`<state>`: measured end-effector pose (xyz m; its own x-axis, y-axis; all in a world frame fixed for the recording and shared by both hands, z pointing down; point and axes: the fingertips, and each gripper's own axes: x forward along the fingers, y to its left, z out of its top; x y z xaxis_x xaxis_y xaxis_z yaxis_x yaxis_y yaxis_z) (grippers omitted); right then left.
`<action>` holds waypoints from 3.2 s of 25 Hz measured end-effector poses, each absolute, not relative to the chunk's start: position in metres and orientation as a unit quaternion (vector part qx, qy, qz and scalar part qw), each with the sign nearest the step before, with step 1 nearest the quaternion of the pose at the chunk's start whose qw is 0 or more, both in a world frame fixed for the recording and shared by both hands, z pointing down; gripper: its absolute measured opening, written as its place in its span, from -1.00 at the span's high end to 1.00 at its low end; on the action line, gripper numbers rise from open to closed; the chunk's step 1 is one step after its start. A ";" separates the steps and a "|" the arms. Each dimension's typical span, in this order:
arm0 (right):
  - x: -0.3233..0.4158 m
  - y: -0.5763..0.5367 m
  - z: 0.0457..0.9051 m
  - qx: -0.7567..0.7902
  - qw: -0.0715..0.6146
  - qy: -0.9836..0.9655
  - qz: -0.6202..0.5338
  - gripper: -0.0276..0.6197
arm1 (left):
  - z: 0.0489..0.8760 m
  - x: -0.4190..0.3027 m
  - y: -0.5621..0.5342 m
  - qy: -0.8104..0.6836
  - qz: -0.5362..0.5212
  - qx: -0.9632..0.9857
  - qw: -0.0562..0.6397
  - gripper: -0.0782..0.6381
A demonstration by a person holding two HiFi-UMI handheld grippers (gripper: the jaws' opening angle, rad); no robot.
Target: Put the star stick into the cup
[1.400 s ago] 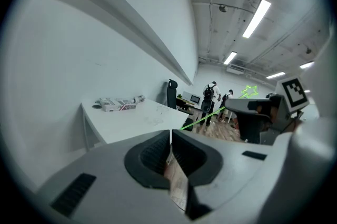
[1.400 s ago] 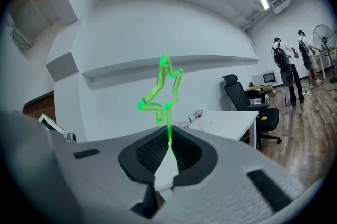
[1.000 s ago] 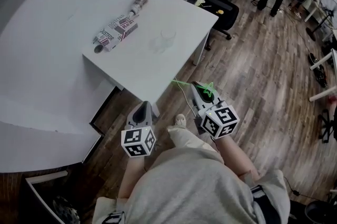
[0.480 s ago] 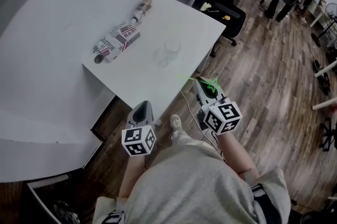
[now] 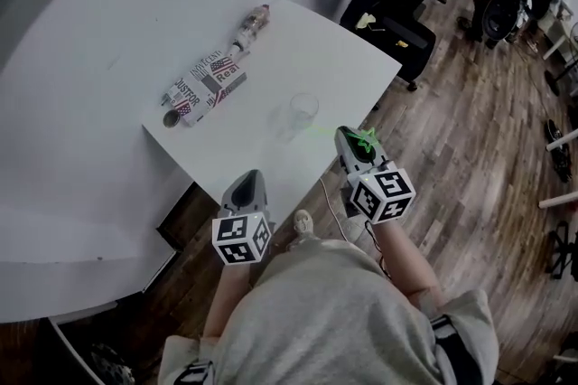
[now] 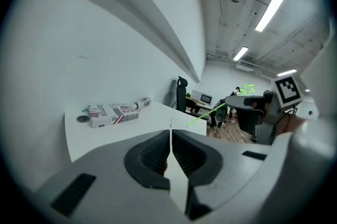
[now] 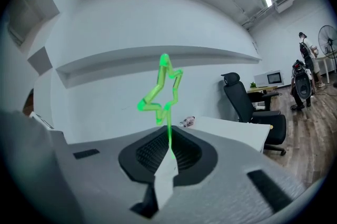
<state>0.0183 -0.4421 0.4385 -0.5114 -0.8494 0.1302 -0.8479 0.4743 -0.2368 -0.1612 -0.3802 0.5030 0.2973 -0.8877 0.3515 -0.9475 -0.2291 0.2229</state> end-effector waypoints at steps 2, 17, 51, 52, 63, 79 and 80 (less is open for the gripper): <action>0.019 -0.458 0.443 -0.493 -0.002 0.859 -0.140 0.88 | 0.504 -0.160 -0.393 -0.589 0.077 0.779 0.200 0.74; 0.007 -0.527 0.496 -0.473 -0.045 0.863 -0.172 0.88 | 0.523 -0.161 -0.448 -0.599 0.091 0.767 0.213 0.74; 0.004 -0.562 0.555 -0.465 -0.094 0.853 -0.217 0.86 | 0.534 -0.153 -0.469 -0.599 0.112 0.764 0.212 0.74; 0.005 -0.562 0.555 -0.466 -0.095 0.852 -0.218 0.85 | 0.533 -0.153 -0.469 -0.599 0.112 0.764 0.211 0.74; 0.009 -0.550 0.556 -0.471 -0.095 0.848 -0.224 0.68 | 0.528 -0.151 -0.458 -0.597 0.107 0.767 0.210 0.74; 0.018 -0.476 0.519 -0.492 -0.056 0.845 -0.203 0.72 | 0.518 -0.153 -0.393 -0.589 0.100 0.776 0.201 0.74; 0.018 -0.468 0.514 -0.493 -0.051 0.846 -0.199 0.78 | 0.518 -0.152 -0.386 -0.588 0.099 0.777 0.200 0.74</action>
<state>0.0178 -0.4679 0.5143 -0.5092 -0.8129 0.2827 -0.8536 0.4351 -0.2864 -0.1525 -0.3864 0.5177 0.2886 -0.8748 0.3892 -0.9540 -0.2283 0.1943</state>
